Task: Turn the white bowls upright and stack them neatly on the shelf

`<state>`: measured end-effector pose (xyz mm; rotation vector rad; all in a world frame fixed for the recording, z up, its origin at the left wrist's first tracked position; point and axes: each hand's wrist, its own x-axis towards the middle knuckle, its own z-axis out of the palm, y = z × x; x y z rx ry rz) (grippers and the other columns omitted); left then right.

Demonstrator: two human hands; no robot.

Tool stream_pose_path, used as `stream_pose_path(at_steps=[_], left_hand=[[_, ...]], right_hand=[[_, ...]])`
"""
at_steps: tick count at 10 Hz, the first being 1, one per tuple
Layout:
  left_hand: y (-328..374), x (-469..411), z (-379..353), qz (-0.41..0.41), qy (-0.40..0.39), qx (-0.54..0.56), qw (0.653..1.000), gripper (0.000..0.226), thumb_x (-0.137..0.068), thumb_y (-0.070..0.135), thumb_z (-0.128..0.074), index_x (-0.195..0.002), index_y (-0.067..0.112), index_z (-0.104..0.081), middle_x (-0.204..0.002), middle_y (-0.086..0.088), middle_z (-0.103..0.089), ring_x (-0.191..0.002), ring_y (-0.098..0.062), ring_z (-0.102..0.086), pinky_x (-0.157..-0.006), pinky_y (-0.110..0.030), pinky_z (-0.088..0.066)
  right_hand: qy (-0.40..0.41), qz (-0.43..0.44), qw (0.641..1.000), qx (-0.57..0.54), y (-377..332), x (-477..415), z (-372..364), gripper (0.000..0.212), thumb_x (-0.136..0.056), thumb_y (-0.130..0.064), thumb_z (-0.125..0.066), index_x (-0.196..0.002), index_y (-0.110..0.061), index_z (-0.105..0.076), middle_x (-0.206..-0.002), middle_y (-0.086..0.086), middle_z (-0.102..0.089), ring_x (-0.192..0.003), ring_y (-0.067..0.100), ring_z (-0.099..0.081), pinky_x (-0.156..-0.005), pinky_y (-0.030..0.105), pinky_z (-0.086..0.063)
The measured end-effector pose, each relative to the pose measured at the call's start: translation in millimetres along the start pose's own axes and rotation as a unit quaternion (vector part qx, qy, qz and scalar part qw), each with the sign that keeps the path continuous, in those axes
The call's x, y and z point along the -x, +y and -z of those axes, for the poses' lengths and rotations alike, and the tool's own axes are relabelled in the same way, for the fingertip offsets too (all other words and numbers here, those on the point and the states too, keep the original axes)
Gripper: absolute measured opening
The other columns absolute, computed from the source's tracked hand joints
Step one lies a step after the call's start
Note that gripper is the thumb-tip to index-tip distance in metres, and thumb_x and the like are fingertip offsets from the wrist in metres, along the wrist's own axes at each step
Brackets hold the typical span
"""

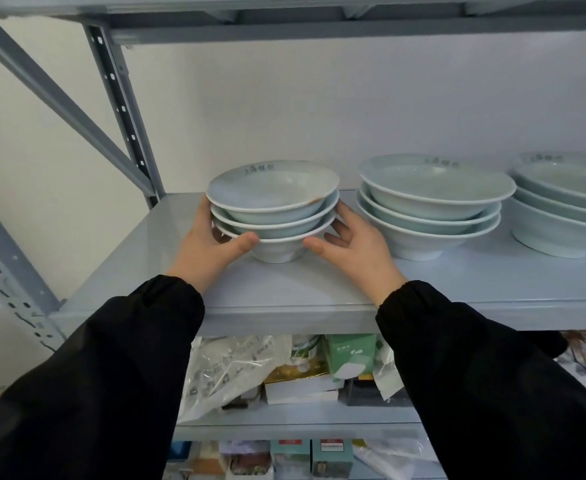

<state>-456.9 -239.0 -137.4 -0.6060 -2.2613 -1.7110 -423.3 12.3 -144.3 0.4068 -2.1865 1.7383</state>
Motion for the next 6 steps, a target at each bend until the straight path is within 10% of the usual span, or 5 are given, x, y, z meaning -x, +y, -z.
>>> stream_pose_path(at_steps=[4, 6], left_hand=[[7.2, 1.9, 0.8, 0.014, -0.021, -0.025, 0.999, 0.09, -0.073, 0.059, -0.076, -0.147, 0.043, -0.029, -0.139, 0.023, -0.05, -0.126, 0.005, -0.047, -0.102, -0.018, -0.04], [24.8, 5.5, 2.0, 0.047, 0.11, -0.08, 0.99, 0.086, -0.085, 0.069, -0.043, -0.156, 0.029, -0.015, -0.16, 0.01, -0.026, -0.144, -0.007, -0.027, -0.111, -0.026, -0.022]], right_hand=[[0.001, -0.013, 1.0, 0.026, -3.1, -0.2, 0.4, 0.082, -0.078, -0.041, -0.08, -0.149, -0.03, -0.041, -0.145, -0.015, -0.052, -0.134, 0.004, -0.049, -0.11, 0.035, -0.046], [-0.019, -0.011, 0.999, 0.047, -22.3, 11.6, 12.7, 0.061, -0.087, -0.034, -0.077, -0.129, -0.057, -0.04, -0.127, -0.047, -0.044, -0.126, -0.016, -0.042, -0.114, 0.03, -0.038]])
